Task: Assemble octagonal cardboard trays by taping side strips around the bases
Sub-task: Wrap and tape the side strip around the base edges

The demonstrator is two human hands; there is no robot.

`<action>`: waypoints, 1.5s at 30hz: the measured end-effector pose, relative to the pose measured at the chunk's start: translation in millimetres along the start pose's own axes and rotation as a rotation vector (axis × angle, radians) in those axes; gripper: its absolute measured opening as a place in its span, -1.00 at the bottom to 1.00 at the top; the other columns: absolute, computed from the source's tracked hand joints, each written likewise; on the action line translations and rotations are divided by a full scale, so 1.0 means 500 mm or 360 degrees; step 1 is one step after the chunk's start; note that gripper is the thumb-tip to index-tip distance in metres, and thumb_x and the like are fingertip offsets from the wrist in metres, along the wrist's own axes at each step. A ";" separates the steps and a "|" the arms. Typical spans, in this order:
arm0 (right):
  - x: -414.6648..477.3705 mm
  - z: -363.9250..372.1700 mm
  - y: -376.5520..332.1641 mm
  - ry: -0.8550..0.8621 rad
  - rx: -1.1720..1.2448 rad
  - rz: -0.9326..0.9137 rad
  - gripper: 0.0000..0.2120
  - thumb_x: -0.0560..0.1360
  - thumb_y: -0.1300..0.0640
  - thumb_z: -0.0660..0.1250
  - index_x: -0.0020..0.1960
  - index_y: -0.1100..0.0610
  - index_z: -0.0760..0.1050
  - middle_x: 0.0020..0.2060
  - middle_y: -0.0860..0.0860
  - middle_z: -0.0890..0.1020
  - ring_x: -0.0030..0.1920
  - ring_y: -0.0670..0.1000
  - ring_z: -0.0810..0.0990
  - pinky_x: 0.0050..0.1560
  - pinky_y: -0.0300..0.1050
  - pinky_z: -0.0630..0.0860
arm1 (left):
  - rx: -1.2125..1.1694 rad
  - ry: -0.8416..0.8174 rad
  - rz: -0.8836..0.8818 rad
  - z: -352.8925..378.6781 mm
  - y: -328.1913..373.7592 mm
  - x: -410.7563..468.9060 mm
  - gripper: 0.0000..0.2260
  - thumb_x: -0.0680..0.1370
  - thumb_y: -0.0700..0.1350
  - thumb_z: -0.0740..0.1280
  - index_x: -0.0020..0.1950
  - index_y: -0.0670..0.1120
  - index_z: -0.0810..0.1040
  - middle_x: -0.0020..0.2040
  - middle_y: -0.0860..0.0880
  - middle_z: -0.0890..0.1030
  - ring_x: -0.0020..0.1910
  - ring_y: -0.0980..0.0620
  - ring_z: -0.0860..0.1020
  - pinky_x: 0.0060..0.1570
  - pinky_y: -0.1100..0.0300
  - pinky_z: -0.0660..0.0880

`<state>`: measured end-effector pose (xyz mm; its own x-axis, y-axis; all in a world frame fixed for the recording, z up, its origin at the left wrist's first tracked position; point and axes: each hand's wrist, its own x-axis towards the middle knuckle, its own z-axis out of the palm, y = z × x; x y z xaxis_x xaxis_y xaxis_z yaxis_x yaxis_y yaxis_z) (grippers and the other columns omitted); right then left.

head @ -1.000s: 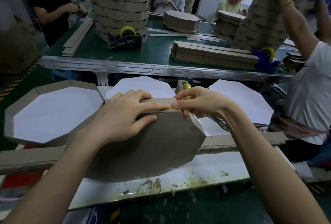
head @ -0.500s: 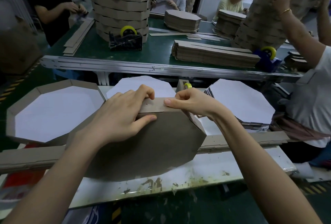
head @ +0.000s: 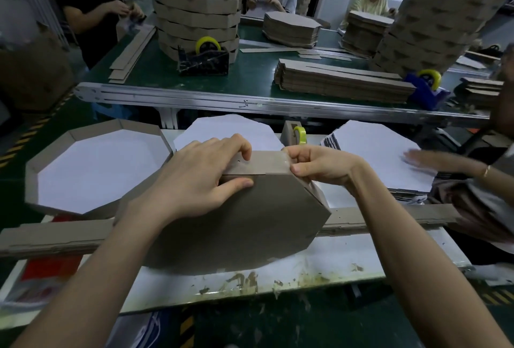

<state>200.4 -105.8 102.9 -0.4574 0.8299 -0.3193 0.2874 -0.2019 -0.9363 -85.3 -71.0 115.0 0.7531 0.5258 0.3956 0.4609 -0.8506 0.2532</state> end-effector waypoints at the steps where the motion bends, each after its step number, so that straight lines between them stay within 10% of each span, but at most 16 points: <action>1: 0.001 0.000 -0.003 -0.0029 -0.0002 0.0003 -0.35 0.36 -0.15 0.54 0.17 0.30 0.39 -0.05 0.00 0.66 -0.04 -0.03 0.65 0.00 -0.21 0.58 | -0.0001 -0.0004 -0.0004 0.000 0.001 0.000 -0.73 0.48 0.25 0.24 0.07 0.18 0.30 -0.16 0.18 0.43 -0.20 0.07 0.37 -0.26 0.29 0.21; 11: -0.030 0.030 -0.012 0.0123 -0.0158 0.0034 -0.46 0.60 -0.09 0.27 0.24 0.40 0.46 0.05 0.15 0.57 0.06 0.15 0.55 0.13 0.03 0.47 | -0.0125 -0.0086 -0.0033 -0.013 -0.003 -0.023 -0.69 0.48 0.29 0.21 0.13 0.22 0.26 -0.01 0.12 0.54 -0.07 0.04 0.45 -0.18 0.15 0.33; 15: -0.061 0.093 -0.105 0.0197 -0.0483 0.0118 -0.54 0.37 -0.40 0.36 -0.05 -0.02 0.62 -0.20 0.02 0.60 -0.18 -0.05 0.56 -0.10 -0.18 0.49 | -0.0118 -0.0030 0.0069 -0.036 0.002 -0.046 -0.73 0.52 0.18 0.27 0.15 0.21 0.27 -0.01 0.14 0.51 -0.12 0.19 0.32 -0.14 0.42 0.24; 18: -0.082 0.140 -0.190 0.0240 -0.0809 0.0121 -0.34 0.30 -0.08 0.59 0.28 0.14 0.46 0.16 0.10 0.62 0.16 0.06 0.62 0.19 0.08 0.57 | -0.0141 0.0113 0.0115 -0.077 0.011 -0.057 -0.74 0.54 0.10 0.30 0.18 0.15 0.33 -0.01 0.21 0.43 -0.12 0.28 0.25 -0.12 0.39 0.25; 23: -0.095 0.221 -0.310 0.0741 -0.1165 -0.0253 -0.63 0.39 0.20 0.52 0.13 0.23 0.50 0.00 0.19 0.62 -0.01 0.14 0.62 0.05 0.24 0.55 | -0.0295 0.0403 -0.0014 -0.170 0.016 -0.068 -0.55 0.58 0.01 0.31 0.44 0.09 0.30 0.35 0.05 0.46 0.30 0.02 0.40 0.27 -0.03 0.37; 26: -0.078 0.268 -0.362 0.0910 -0.1233 -0.0457 -0.67 0.37 0.19 0.54 0.07 0.18 0.50 -0.09 0.11 0.62 -0.09 0.06 0.61 -0.05 0.04 0.58 | -0.0266 0.0917 -0.0022 -0.193 0.024 -0.098 -0.72 0.56 -0.13 0.35 0.27 -0.09 0.48 0.20 -0.02 0.51 0.22 0.04 0.44 0.25 0.28 0.34; 29: -0.030 0.314 -0.389 0.1024 -0.1482 -0.0654 -0.67 0.35 0.15 0.54 0.01 0.13 0.46 -0.16 -0.04 0.56 -0.16 -0.02 0.54 -0.18 -0.13 0.48 | -0.0773 0.1188 -0.0371 -0.186 0.021 -0.140 -0.93 0.57 -0.04 0.34 -0.01 -0.02 0.52 -0.14 0.10 0.58 -0.11 0.14 0.55 -0.15 0.37 0.46; 34: 0.101 0.354 -0.368 0.1068 -0.2081 -0.0863 -0.62 0.30 0.05 0.47 -0.05 0.02 0.31 -0.24 -0.10 0.46 -0.24 0.03 0.42 -0.36 -0.05 0.31 | -0.3013 0.0961 -0.1302 -0.196 -0.062 -0.153 -0.40 0.31 0.30 0.48 0.15 -0.07 0.52 0.01 -0.17 0.69 -0.09 -0.19 0.69 -0.16 -0.13 0.62; 45: 0.436 0.260 -0.227 0.0150 -0.2336 -0.0494 -0.61 0.47 -0.12 0.43 0.15 0.10 0.48 0.07 0.04 0.57 0.13 0.08 0.49 -0.16 -0.09 0.27 | -0.2885 0.1879 -0.2014 -0.037 -0.280 -0.146 -0.51 0.45 -0.09 0.47 0.35 -0.05 0.43 0.16 -0.11 0.62 0.10 -0.06 0.61 -0.05 0.04 0.63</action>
<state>-41.4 30.3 120.3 -0.6187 0.7818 -0.0772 0.7824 0.6221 0.0302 -213.4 9.7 67.1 -0.1384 0.8480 -0.5116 -0.8270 0.1852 0.5308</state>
